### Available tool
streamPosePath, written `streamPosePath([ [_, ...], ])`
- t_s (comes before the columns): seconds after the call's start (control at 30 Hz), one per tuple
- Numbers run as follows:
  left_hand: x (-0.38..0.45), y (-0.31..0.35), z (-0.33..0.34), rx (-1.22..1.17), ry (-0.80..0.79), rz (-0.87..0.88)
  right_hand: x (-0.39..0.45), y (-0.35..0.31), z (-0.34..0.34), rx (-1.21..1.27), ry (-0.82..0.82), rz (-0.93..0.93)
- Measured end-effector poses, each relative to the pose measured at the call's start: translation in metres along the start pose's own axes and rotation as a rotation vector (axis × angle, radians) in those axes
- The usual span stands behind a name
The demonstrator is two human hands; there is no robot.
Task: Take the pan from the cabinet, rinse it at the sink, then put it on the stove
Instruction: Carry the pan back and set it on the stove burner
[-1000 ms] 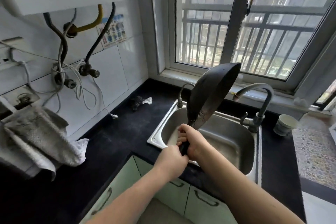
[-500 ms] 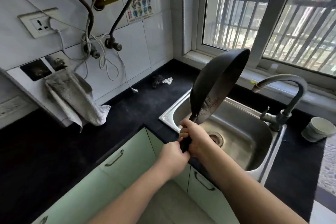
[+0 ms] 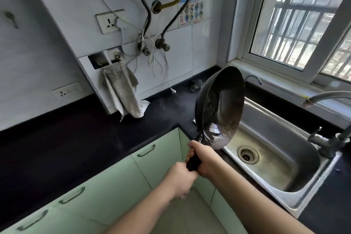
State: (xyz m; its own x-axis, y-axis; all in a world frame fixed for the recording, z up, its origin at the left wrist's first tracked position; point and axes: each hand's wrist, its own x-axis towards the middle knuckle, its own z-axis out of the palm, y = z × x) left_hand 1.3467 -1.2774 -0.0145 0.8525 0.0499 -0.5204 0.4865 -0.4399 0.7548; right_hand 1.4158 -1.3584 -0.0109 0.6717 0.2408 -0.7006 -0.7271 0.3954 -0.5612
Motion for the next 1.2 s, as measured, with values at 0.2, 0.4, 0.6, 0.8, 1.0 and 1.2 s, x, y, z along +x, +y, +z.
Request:
streamPosePath([
  [0.2,-0.052,-0.038,-0.019,-0.264,-0.046,-0.092,-0.021,0.053,0.022,-0.065,-0.107,0.064],
  [0.4,-0.121,-0.08,-0.032,-0.582,-0.078,-0.152,-0.058,0.113,0.044,-0.038,-0.304,0.163],
  [0.6,-0.197,-0.134,-0.024,-0.926,-0.034,-0.06,-0.102,0.184,0.052,0.112,-0.608,0.28],
  [0.8,-0.264,-0.181,-0.007,-1.215,0.019,0.021,-0.146,0.245,0.055,-0.044,-0.719,0.414],
  [1.0,-0.313,-0.205,0.003,-1.431,0.218,0.053,-0.178,0.296,0.072,-0.255,-0.761,0.58],
  [1.2,-0.339,-0.228,-0.013,-1.535,0.37,0.032,-0.188,0.336,0.103,-0.35,-0.76,0.728],
])
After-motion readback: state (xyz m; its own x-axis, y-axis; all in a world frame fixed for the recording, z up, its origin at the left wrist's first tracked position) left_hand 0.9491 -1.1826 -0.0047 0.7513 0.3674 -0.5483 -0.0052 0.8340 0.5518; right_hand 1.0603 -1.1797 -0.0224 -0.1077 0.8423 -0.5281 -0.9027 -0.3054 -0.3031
